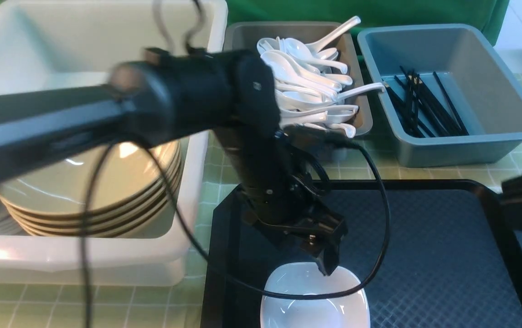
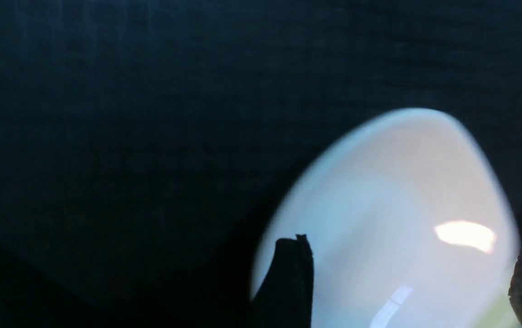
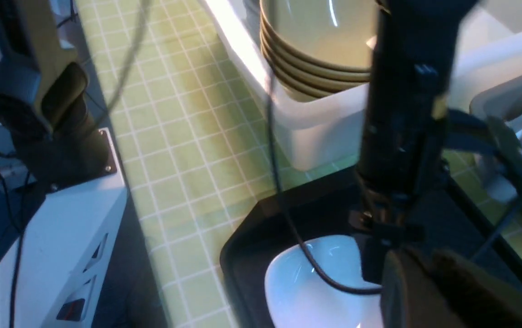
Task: On green table put chopsticks spoon bowls plates into blue grey white boxes.
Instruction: 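Grasp the small white bowl on the black tray by its rim with the left gripper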
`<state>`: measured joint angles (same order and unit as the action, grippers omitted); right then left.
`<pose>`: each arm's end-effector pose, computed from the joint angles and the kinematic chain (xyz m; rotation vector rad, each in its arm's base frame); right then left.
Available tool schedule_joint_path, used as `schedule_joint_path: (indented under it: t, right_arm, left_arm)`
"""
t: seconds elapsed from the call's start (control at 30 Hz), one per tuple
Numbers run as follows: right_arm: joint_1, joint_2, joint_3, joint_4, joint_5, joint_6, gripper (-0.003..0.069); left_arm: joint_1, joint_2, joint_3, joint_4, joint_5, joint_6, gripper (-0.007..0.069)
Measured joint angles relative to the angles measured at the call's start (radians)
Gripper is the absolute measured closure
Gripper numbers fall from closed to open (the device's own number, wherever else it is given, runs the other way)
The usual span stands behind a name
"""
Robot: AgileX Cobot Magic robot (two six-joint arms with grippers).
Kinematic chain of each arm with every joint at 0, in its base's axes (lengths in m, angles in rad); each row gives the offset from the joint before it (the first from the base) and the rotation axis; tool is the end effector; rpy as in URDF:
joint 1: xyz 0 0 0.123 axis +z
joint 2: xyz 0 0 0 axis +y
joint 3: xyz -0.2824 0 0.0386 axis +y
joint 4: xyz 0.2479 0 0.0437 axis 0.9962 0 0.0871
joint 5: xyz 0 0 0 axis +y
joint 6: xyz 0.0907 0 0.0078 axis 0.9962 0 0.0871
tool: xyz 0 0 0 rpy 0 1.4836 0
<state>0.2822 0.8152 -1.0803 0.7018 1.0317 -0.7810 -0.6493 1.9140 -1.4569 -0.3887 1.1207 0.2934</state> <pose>0.1075 0.0837 0.4222 -0.9819 1.8242 0.5662 0.2859 -0.2560 0.2207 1.1776 2.8406 -0.5669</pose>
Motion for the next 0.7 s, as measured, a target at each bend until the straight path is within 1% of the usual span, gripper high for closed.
schedule_joint_path:
  t: [0.07, 0.17, 0.2, 0.3, 0.4, 0.47, 0.53, 0.57, 0.6, 0.63, 0.67, 0.7]
  right_arm:
    - [0.000, -0.016, 0.013, -0.001, 0.010, 0.000, 0.0585]
    - [0.000, -0.017, 0.014, -0.003, 0.019, 0.000, 0.0582]
    - [0.000, -0.017, 0.014, -0.006, 0.024, 0.000, 0.0581]
    - [0.000, -0.017, 0.014, -0.007, 0.025, 0.000, 0.0580]
    - [0.000, -0.017, 0.014, -0.008, 0.025, 0.000, 0.0578]
    - [0.000, -0.017, 0.014, -0.008, 0.026, 0.000, 0.0575]
    - [0.000, -0.017, 0.014, -0.011, 0.026, 0.000, 0.0571]
    - [0.000, -0.017, 0.014, -0.011, 0.026, 0.000, 0.0571]
    - [0.000, -0.017, 0.014, -0.011, 0.026, 0.000, 0.0569]
    - [0.000, -0.017, 0.014, -0.011, 0.025, 0.000, 0.0568]
    - [0.000, -0.017, 0.014, -0.011, 0.025, 0.000, 0.0568]
    - [0.000, -0.017, 0.014, -0.011, 0.025, 0.000, 0.0566]
  left_arm:
    - [0.000, 0.075, -0.051, 0.031, 0.050, 0.062, 0.0063]
    - [0.000, 0.112, -0.068, 0.043, 0.065, 0.097, 0.0063]
    - [0.000, 0.138, -0.073, 0.047, 0.070, 0.128, 0.0063]
    - [0.000, 0.163, -0.074, 0.047, 0.075, 0.151, 0.0069]
    - [0.001, 0.186, -0.081, 0.016, 0.081, 0.184, 0.0159]
    - [0.001, 0.193, -0.081, 0.005, 0.082, 0.188, 0.0281]
    - [0.001, 0.201, -0.081, 0.000, 0.082, 0.188, 0.0435]
    - [0.001, 0.200, -0.081, -0.001, 0.081, 0.188, 0.0451]
    - [0.002, 0.201, -0.081, -0.006, 0.094, 0.190, 0.0543]
    - [0.003, 0.195, -0.081, -0.016, 0.102, 0.186, 0.0579]
    - [0.003, 0.192, -0.081, -0.018, 0.102, 0.186, 0.0583]
    - [0.005, 0.177, -0.081, -0.021, 0.102, 0.183, 0.0607]
